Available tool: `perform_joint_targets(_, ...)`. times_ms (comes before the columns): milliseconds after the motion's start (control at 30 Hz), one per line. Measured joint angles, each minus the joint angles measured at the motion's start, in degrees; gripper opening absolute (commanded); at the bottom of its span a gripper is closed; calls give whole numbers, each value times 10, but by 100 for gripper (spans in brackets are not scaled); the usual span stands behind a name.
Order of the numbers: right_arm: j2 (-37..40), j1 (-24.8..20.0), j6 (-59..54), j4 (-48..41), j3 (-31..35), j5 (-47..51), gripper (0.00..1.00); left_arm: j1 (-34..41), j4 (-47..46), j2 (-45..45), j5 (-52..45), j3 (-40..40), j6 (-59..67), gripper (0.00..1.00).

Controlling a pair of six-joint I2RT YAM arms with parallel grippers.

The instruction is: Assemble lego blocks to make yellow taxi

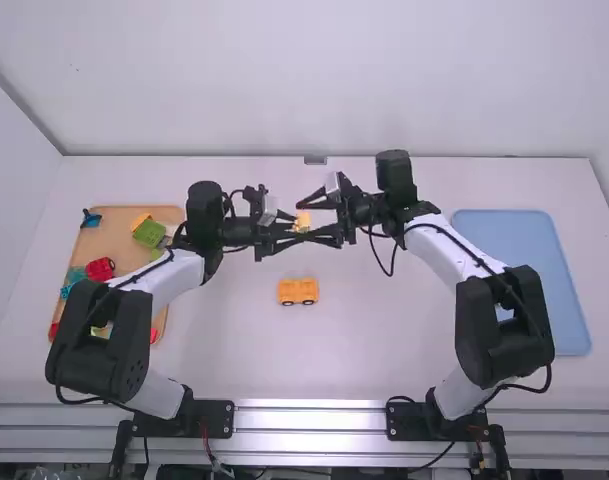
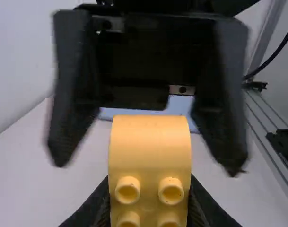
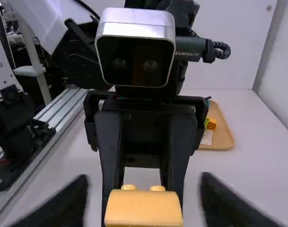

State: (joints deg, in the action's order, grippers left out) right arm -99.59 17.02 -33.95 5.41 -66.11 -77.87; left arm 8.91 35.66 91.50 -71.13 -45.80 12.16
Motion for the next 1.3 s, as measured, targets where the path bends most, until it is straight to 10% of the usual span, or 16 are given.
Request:
perform_joint_targets(267, 0, -36, 104, 18, -2, 182, 98, 0, -107, 0, 116, 0, -49, 2)
perform_joint_targets(533, 32, -68, 139, -148, -2, 452, 99, 17, -439, 1, 308, -73, 1, 2)
perform_joint_targets(867, 165, -87, 123, -306, -1, 621, 98, 171, -601, 50, 475, -227, 129, 2)
perform_joint_targets(1300, 440, -125, 197, -23, 293, 725, 99, 280, -688, 209, 564, -327, 251, 2)
